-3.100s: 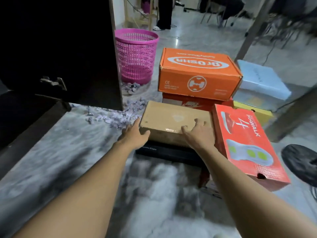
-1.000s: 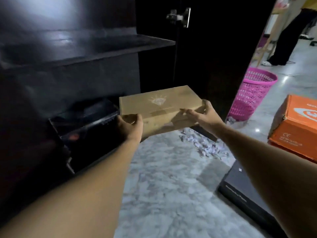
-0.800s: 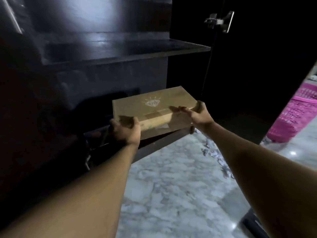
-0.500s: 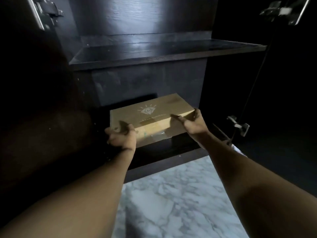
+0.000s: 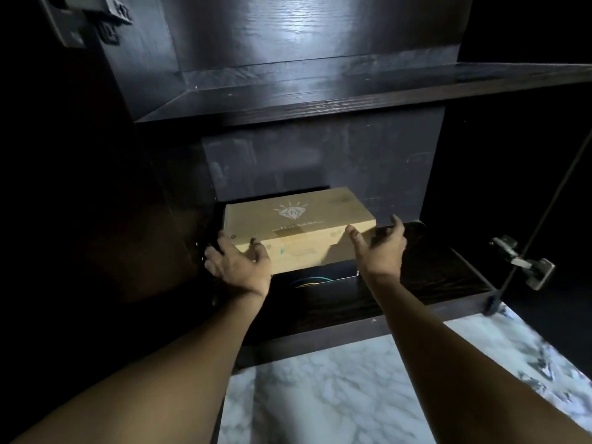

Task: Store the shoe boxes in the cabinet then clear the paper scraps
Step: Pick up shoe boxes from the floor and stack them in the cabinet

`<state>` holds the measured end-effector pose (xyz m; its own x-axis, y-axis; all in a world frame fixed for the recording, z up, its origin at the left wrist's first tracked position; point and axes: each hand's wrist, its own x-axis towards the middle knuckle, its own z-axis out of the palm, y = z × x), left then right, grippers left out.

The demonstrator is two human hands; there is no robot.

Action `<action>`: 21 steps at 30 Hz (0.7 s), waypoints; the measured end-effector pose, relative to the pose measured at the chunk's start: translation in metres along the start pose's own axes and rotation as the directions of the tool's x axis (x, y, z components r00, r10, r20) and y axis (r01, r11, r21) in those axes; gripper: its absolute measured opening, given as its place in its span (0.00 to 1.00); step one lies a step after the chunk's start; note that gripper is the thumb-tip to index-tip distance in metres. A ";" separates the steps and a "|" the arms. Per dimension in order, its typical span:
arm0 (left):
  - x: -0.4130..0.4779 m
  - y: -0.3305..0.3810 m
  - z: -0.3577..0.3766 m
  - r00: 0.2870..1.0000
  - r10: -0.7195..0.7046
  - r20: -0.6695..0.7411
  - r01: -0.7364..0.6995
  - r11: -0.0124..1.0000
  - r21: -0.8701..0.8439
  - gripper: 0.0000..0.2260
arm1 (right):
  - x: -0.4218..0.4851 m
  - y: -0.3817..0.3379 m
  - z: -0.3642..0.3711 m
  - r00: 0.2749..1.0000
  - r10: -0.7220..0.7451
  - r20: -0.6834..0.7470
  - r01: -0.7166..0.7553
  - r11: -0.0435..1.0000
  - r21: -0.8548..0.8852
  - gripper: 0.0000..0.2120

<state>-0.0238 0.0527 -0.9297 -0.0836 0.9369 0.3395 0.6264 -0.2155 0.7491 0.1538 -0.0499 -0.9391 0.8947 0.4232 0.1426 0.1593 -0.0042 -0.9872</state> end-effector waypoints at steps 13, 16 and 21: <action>0.019 0.004 0.023 0.939 0.118 0.322 -0.224 0.923 0.314 0.30 | 0.000 0.004 0.044 0.987 0.001 0.162 0.003 1.000 -0.026 0.36; 0.048 0.008 0.021 0.891 0.021 0.454 -0.202 0.914 0.353 0.33 | 0.008 -0.001 0.054 0.967 0.045 0.251 -0.050 0.999 0.012 0.37; 0.078 0.007 0.025 0.826 -0.032 0.562 -0.206 0.912 0.355 0.37 | 0.012 0.003 0.056 0.915 0.087 0.394 -0.076 0.996 -0.045 0.41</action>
<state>-0.0064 0.1312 -0.9119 0.3465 0.9359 -0.0638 0.8637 -0.2918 0.4110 0.1413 0.0056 -0.9439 0.6682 0.7438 0.0161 0.1098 -0.0772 -0.9910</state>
